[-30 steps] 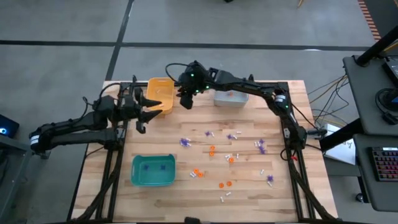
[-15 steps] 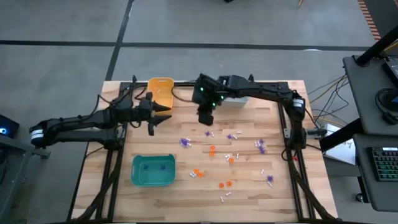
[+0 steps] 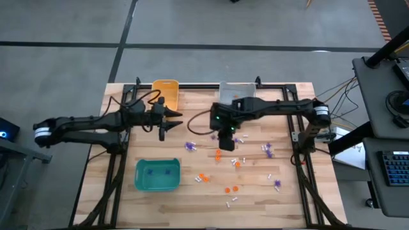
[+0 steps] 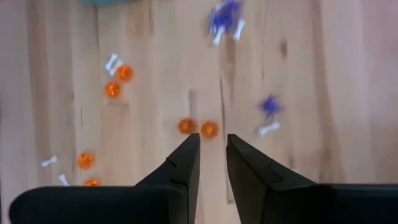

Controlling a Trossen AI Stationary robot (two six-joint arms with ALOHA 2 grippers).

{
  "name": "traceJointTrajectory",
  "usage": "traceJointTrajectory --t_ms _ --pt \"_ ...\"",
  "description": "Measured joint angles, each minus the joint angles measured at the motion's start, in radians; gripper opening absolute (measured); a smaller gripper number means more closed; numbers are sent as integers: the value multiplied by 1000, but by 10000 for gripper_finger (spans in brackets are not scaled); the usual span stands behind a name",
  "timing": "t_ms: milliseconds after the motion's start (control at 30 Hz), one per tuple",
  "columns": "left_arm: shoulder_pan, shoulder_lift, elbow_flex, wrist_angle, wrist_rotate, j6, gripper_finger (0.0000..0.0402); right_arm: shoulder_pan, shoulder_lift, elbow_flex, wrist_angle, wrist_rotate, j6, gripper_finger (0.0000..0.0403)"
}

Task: Sort Halloween decoration
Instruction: Put the orange pumpkin toy into the gray bin

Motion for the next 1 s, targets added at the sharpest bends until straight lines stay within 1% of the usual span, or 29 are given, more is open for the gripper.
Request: traceJointTrajectory --t_ms 233,400,500,667,833,1000 --pt "-35 41 0 70 12 2 149 39 -85 -164 31 0 118 70" --pt "-87 99 0 175 27 3 149 69 -142 -259 46 0 181 65" --pt "-112 141 0 242 27 3 149 88 -187 -318 91 1 203 63" --pt "-132 205 0 308 27 3 149 113 -275 -412 174 7 250 63" --pt "-139 273 7 370 27 -2 149 135 -384 -510 261 92 290 63" --pt "-152 369 81 376 27 14 149 139 -479 -617 359 176 335 64"
